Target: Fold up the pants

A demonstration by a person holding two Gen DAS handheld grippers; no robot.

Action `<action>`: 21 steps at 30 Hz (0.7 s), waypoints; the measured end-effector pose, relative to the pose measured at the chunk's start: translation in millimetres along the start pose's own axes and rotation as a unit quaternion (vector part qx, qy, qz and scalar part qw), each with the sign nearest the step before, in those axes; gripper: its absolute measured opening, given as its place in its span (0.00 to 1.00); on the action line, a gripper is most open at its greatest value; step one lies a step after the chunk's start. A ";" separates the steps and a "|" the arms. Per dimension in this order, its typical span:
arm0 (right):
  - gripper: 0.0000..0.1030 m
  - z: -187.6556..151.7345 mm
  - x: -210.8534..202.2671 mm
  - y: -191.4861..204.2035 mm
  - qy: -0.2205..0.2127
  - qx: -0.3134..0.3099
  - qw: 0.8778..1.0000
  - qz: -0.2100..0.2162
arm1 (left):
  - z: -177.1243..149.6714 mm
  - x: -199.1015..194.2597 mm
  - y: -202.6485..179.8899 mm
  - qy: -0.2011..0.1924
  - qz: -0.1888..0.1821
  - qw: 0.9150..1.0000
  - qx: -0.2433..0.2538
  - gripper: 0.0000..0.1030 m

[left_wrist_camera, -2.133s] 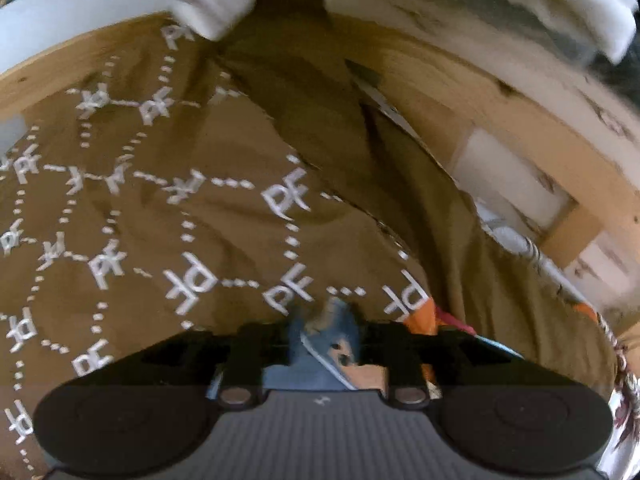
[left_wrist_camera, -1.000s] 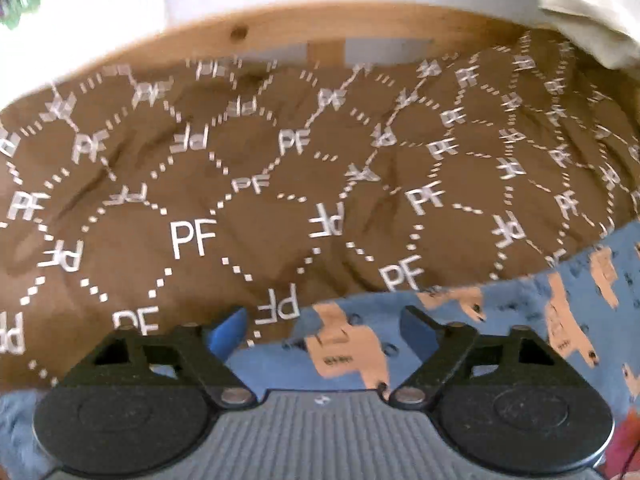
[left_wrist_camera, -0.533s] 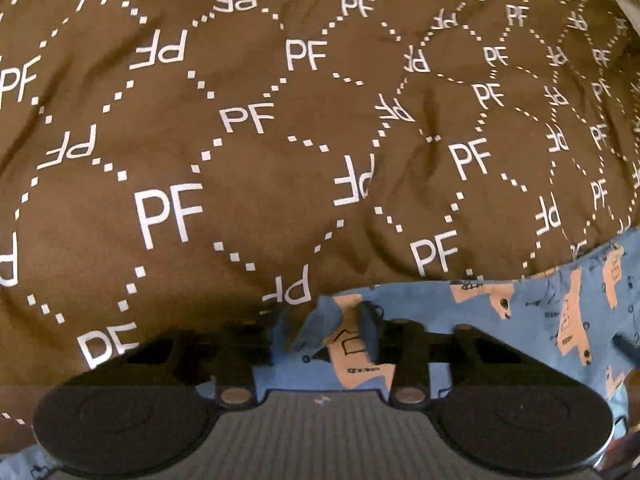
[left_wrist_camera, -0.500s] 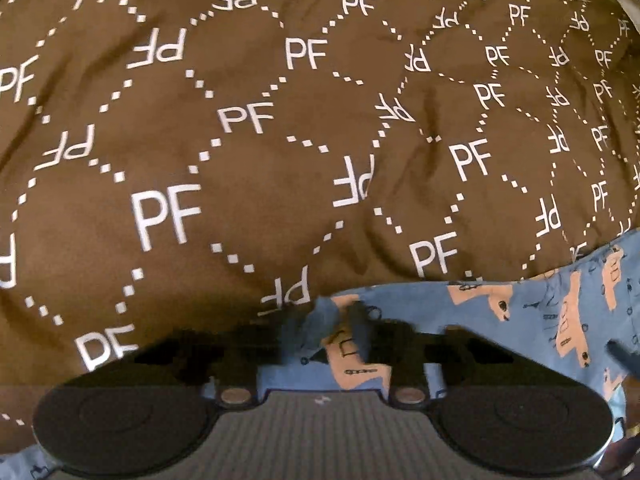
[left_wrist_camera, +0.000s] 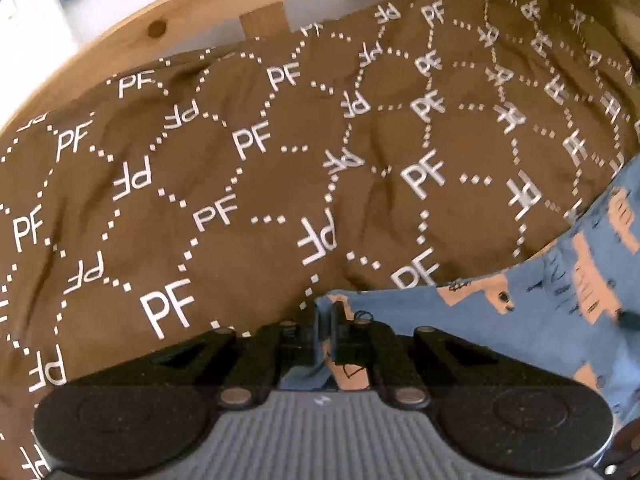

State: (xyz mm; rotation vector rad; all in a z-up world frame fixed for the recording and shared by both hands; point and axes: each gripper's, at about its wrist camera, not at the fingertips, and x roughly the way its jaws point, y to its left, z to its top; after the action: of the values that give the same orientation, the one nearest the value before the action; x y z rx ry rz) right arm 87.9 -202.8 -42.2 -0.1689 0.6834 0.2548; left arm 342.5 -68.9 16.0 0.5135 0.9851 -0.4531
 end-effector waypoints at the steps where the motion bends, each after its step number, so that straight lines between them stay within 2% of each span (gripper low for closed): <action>1: 0.99 -0.2 -0.2 1.1 0.001 -0.002 1.000 -0.002 | -1.9 3.8 -2.0 0.002 0.004 1.000 0.006 0.06; 3: 0.99 -0.6 -2.7 1.8 -0.002 -0.002 1.000 -0.001 | -5.1 8.5 -8.8 0.002 0.011 1.000 0.022 0.10; 5: 0.99 0.4 -9.5 0.5 -0.015 0.000 1.000 -0.003 | -9.9 2.0 -15.0 -0.008 0.035 0.998 0.044 0.20; 7: 0.99 1.2 -19.8 -1.2 -0.036 -0.001 0.999 -0.016 | -13.8 -8.2 -21.3 -0.018 0.051 0.998 0.043 0.55; 8: 0.99 2.8 -23.2 -2.6 -0.043 -0.002 0.999 -0.024 | -18.0 -16.1 -22.9 -0.028 0.046 0.998 0.036 0.60; 11: 0.99 6.0 -32.1 -11.7 -0.062 0.003 0.996 -0.060 | -31.9 -35.8 -31.8 -0.051 0.032 0.998 0.022 0.66; 12: 0.99 7.4 -33.2 -16.6 -0.061 0.007 0.996 -0.068 | -39.0 -39.9 -36.1 -0.053 0.031 0.998 0.018 0.70; 14: 0.99 9.0 -32.5 -27.3 -0.052 0.017 0.995 -0.085 | -55.8 -43.9 -49.1 -0.051 0.039 0.998 0.017 0.72; 18: 0.99 5.2 -30.5 -44.3 -0.020 0.024 0.992 -0.125 | -89.7 -31.1 -67.1 0.000 0.073 0.997 0.029 0.72; 21: 0.99 -0.9 -21.8 -57.6 0.020 0.012 0.989 -0.144 | -108.1 -30.3 -69.3 0.018 0.089 0.995 0.026 0.81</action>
State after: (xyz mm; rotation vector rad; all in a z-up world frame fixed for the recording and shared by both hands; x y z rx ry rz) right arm 87.6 -261.9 -24.8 -0.2475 0.6923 -0.0329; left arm 216.5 -55.4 -20.7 0.6530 0.9541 -0.3106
